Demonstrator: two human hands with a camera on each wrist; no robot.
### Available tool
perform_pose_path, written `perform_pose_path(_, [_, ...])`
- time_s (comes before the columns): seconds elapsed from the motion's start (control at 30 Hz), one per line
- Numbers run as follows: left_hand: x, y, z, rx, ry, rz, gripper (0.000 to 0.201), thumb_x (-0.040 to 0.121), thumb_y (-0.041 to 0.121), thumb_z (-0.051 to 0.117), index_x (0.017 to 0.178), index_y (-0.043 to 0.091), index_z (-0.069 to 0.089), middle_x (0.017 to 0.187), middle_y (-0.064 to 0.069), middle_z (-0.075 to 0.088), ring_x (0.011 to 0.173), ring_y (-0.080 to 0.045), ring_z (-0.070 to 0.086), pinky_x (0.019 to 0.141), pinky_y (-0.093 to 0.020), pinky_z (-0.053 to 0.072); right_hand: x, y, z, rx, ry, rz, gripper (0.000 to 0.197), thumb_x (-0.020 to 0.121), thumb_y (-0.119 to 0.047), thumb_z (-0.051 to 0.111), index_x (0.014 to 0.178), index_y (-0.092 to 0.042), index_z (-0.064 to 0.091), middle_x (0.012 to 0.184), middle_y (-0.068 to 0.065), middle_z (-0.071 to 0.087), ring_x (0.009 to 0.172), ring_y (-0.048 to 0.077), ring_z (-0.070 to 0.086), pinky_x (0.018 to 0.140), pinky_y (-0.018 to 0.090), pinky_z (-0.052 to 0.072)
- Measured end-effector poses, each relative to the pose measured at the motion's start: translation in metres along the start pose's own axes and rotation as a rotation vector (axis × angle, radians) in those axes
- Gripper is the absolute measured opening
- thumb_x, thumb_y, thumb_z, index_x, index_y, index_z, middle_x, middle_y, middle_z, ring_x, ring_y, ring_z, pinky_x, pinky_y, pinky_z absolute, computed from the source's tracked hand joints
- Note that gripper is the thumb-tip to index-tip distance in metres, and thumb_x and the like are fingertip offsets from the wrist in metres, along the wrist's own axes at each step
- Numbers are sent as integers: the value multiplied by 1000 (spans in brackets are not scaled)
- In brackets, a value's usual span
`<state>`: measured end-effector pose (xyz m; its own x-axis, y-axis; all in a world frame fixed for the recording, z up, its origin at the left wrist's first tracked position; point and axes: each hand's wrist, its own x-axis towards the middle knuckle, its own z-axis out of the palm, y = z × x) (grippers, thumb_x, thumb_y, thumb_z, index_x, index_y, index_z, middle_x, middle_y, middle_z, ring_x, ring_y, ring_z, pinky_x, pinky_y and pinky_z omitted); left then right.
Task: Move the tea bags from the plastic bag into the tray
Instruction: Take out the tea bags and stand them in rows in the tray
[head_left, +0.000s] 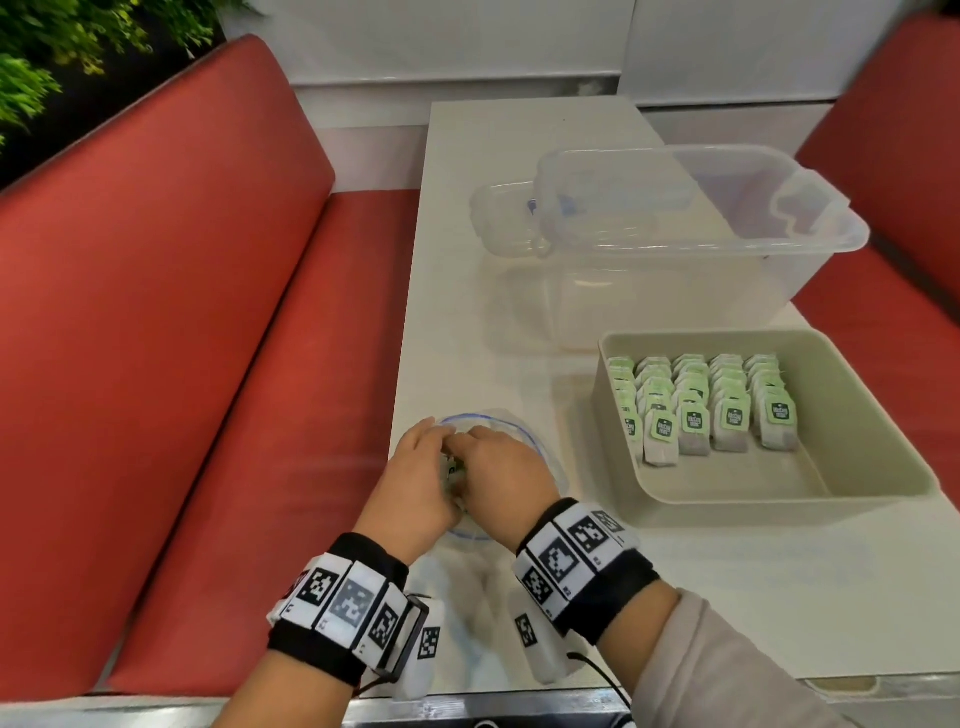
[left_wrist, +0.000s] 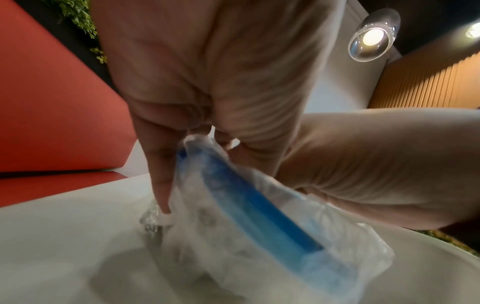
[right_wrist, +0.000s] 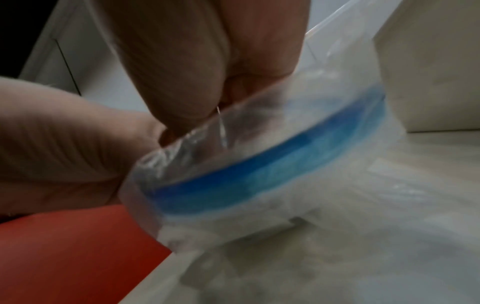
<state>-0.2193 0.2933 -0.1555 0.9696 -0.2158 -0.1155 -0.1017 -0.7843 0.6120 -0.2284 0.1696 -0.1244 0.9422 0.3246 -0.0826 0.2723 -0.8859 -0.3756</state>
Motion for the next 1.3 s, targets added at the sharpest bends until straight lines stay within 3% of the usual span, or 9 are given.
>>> perform_pose_path(0.27, [-3, 1, -4, -35, 16, -7, 76, 67, 0, 68, 136, 12, 39, 147, -6, 30, 137, -12, 28, 99, -5, 18, 5, 3, 7, -7, -18, -72, 26, 87, -18, 53, 110, -18, 63, 108, 5, 52, 90, 25, 59, 69, 30, 41])
perform_pose_path(0.43, [-2, 4, -10, -65, 22, -32, 67, 72, 10, 66, 135, 16, 43, 147, -4, 30, 139, -13, 27, 107, -18, 25, 1, 16, -8, 259, 114, 10, 16, 84, -24, 60, 96, -19, 69, 102, -1, 54, 85, 19, 57, 73, 26, 43])
perform_pose_path(0.57, [-1, 21, -17, -68, 43, 15, 49, 76, 12, 65, 123, 15, 53, 124, 7, 46, 139, -19, 25, 111, -28, 26, 0, 22, -23, 606, 284, 91, 2, 82, -21, 65, 81, -19, 66, 80, -8, 57, 63, 5, 49, 64, 21, 39])
perform_pose_path(0.67, [2, 25, -21, -27, 50, -19, 41, 79, 23, 65, 119, 19, 56, 146, 0, 33, 143, -16, 17, 113, -34, 22, 0, 26, -36, 757, 382, 122, 13, 85, -18, 64, 75, -24, 59, 65, -14, 54, 59, 1, 49, 60, 17, 38])
perform_pose_path(0.77, [4, 31, -24, -110, 160, -19, 37, 82, 14, 58, 118, 21, 54, 151, 3, 28, 143, -16, 18, 115, -39, 18, 2, 31, -48, 890, 429, 129, 23, 84, -14, 65, 71, -31, 56, 62, -13, 54, 57, 3, 48, 61, 23, 40])
perform_pose_path(0.87, [-1, 54, -32, -443, 299, 81, 39, 82, 17, 44, 120, 22, 52, 138, 12, 40, 134, -6, 34, 105, -20, 27, 2, 34, -58, 1015, 445, 127, 27, 83, -9, 66, 75, -33, 58, 64, -10, 57, 55, 3, 49, 60, 26, 41])
perform_pose_path(1.0, [1, 79, -34, -861, 98, 119, 39, 82, 22, 57, 121, 25, 51, 121, 4, 61, 108, -6, 60, 90, -22, 49, -2, 37, -72, 1046, 446, 93, 27, 84, -7, 65, 80, -33, 60, 69, 0, 63, 50, 2, 50, 56, 23, 42])
perform_pose_path(1.13, [9, 90, -26, -969, 40, 38, 28, 90, 3, 55, 114, 19, 55, 106, -4, 66, 92, -11, 68, 76, -25, 56, -6, 50, -83, 1033, 412, 89, 24, 84, -6, 64, 81, -29, 60, 64, -1, 60, 43, -2, 49, 48, 15, 41])
perform_pose_path(1.3, [15, 84, -15, -933, 83, -48, 23, 92, 3, 53, 109, 18, 57, 106, -8, 65, 92, -14, 68, 74, -25, 57, 1, 57, -75, 979, 333, 144, 21, 81, -8, 67, 78, -28, 61, 59, -1, 60, 44, 9, 53, 51, 22, 43])
